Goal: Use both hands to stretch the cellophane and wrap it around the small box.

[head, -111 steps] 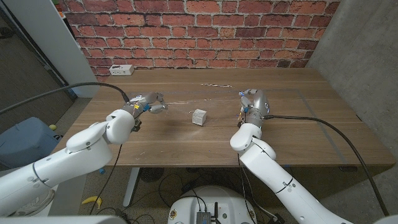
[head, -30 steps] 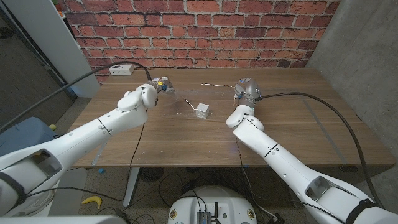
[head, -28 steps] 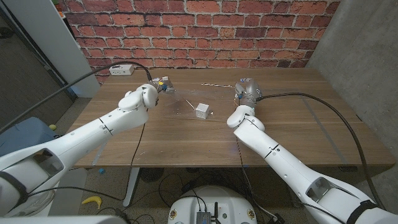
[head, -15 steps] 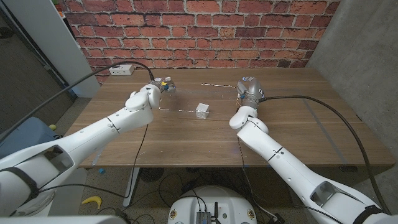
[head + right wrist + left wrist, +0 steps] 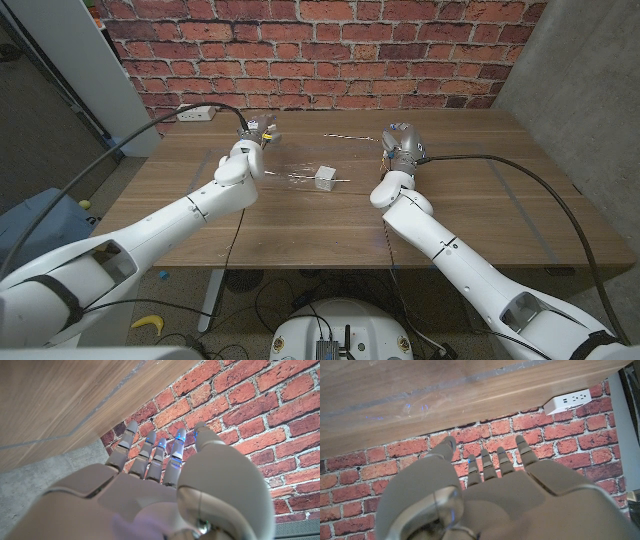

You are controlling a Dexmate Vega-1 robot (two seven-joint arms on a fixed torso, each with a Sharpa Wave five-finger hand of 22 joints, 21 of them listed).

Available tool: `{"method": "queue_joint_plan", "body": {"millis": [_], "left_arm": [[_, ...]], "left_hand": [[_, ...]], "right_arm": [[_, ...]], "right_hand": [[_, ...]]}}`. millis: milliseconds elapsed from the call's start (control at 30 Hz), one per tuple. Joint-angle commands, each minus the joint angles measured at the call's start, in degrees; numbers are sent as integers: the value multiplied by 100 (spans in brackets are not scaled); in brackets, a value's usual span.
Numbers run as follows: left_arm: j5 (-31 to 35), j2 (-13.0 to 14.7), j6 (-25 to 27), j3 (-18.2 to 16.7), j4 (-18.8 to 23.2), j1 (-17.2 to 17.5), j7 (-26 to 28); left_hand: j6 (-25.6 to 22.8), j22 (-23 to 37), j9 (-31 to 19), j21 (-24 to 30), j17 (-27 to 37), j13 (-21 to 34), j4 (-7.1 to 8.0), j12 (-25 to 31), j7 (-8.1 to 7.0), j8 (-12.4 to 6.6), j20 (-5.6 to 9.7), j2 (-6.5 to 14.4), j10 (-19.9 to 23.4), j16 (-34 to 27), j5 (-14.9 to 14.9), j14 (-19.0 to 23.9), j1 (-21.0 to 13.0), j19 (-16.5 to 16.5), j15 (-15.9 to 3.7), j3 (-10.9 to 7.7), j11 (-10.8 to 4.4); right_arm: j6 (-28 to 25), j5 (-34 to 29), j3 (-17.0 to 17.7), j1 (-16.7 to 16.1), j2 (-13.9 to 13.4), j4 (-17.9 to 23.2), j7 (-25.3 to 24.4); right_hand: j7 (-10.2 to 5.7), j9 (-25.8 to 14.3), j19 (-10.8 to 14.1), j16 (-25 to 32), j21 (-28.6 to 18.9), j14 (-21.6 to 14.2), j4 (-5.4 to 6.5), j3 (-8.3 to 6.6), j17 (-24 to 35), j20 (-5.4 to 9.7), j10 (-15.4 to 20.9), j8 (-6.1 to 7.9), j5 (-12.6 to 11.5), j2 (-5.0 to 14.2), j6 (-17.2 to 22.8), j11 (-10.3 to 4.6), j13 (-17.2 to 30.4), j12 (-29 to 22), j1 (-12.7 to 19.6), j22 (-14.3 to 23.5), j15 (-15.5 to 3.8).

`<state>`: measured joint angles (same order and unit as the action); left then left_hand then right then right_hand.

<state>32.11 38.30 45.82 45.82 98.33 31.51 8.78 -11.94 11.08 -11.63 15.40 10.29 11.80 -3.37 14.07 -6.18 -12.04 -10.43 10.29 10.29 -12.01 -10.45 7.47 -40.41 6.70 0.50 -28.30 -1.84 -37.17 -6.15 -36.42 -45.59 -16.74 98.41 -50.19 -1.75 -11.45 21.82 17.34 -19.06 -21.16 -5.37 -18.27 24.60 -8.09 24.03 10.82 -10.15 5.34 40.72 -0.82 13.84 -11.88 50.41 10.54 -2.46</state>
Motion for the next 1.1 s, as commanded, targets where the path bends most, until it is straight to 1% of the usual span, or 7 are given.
{"method": "queue_joint_plan", "body": {"millis": [33,267,633,767,900,1033,1100], "left_arm": [[-594,215,-831,-566,559,688,741],[-683,541,-1424,-710,930,1042,856],[-1219,1007,-2145,-1071,1334,1425,273],[-1294,1153,-2234,-1154,1456,1544,108],[-1330,1255,-2317,-1289,1564,1724,158],[-1320,1335,-2425,-1421,1645,1917,300],[-1350,1397,-2440,-1476,1710,1990,256]], "left_hand": [[-593,37,15,83,3,13,41,131,-76,-168,45,0,408,-64,-37,376,125,212,-149,-120,-71],[-1274,38,14,76,-37,18,-87,200,-240,-314,62,-165,723,12,-13,577,156,224,-265,-153,-144],[-2468,29,-4,158,-29,28,-535,383,-104,-518,171,-285,1499,-22,17,1219,-73,536,-545,-80,-292],[-3112,31,-2,182,-42,25,-578,489,122,-638,193,-355,1942,-26,19,1544,-90,634,-660,-12,-340],[-4083,21,0,164,-51,14,-571,553,487,-822,240,-477,2393,23,28,1852,-17,673,-812,95,-407],[-4743,7,10,166,-48,3,-562,632,695,-927,173,-493,2815,31,24,2101,19,772,-919,122,-460],[-4724,5,20,191,-40,0,-543,647,701,-878,159,-487,2903,11,25,2209,50,859,-918,123,-427]], "right_arm": [[34,-127,-156,18,-173,41,147],[-26,-317,-299,-15,-352,181,273],[-340,-726,-576,-22,-687,455,614],[-530,-849,-648,-29,-748,546,733],[-608,-926,-661,-63,-759,599,768],[-674,-994,-656,-104,-745,654,761],[-694,-1038,-669,-118,-758,682,770]], "right_hand": [[17,-15,177,-22,-69,-32,-135,-77,8,101,155,55,-38,90,90,-7,13,-80,151,20,-75],[3,-12,314,-22,-112,-125,-218,-165,-20,201,290,74,-46,139,139,-43,11,-132,236,19,-138],[-60,-9,414,-17,-142,-170,-301,-236,-24,293,361,89,-46,176,186,-120,9,-153,336,19,-241],[-77,-9,426,-18,-144,-170,-303,-238,-23,309,362,81,-42,176,170,-131,10,-151,332,19,-242],[-101,-8,427,-21,-142,-166,-299,-237,-21,311,365,63,-36,176,125,-128,9,-149,319,19,-241],[-103,-8,435,-26,-143,-165,-292,-241,-22,316,362,64,-33,181,127,-136,9,-145,305,18,-243],[-104,-8,435,-22,-142,-163,-287,-239,-16,317,359,64,-31,186,126,-137,8,-142,296,18,-233]]}}
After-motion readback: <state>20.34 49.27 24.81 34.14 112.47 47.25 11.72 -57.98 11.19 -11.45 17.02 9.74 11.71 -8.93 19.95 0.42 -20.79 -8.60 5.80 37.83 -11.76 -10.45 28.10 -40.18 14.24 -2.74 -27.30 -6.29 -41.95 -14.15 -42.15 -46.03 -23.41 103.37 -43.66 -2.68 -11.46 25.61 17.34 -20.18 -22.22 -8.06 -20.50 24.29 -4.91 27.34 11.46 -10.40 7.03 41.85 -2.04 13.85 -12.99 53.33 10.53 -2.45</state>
